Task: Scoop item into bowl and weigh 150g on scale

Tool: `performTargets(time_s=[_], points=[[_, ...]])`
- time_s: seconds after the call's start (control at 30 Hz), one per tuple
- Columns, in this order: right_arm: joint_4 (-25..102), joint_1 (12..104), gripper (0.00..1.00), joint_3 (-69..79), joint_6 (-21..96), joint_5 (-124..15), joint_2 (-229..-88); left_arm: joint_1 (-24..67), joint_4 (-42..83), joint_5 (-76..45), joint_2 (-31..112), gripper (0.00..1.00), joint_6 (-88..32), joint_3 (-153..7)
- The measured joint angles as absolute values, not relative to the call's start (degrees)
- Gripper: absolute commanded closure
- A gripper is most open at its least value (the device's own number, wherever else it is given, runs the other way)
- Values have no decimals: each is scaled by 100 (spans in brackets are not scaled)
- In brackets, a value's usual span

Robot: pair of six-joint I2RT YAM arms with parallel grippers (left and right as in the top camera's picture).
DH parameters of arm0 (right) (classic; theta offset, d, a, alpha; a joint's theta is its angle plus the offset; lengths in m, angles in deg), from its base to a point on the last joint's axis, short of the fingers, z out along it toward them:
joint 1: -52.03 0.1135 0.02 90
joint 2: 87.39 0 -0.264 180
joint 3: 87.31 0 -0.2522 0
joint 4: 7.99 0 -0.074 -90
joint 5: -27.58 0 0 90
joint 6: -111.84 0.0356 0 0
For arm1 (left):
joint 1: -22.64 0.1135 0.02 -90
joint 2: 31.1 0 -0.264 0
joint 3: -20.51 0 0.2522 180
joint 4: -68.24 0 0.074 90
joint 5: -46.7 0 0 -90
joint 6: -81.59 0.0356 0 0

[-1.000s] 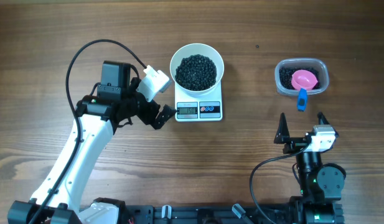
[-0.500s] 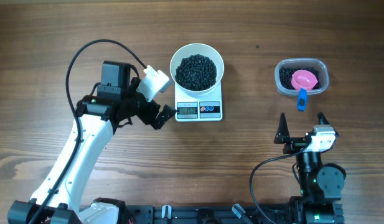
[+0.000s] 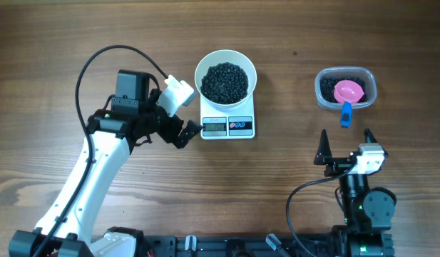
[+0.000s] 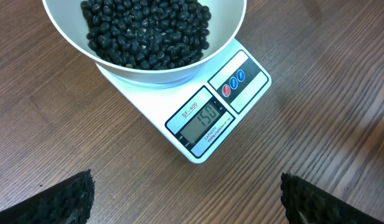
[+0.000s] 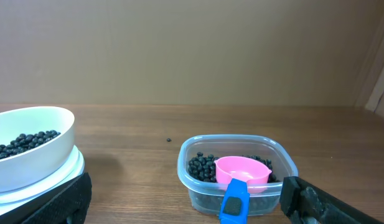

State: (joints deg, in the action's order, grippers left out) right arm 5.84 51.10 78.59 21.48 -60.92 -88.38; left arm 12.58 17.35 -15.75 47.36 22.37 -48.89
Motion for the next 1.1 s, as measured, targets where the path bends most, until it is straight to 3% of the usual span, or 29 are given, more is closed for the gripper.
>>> performTargets(time_s=[0.37,0.7,1.1], points=[[584,5110,0,7859,2148,-6092,-8838,1260,1499,-1577,4664,0,2187,-4885],[584,5110,0,7859,2148,-6092,-8838,1258,1829,-2585,2891,0,657,-4865],[582,5110,0,7859,2148,-6090,-8838,1850,4561,-3645,203,0,-285,-2319]])
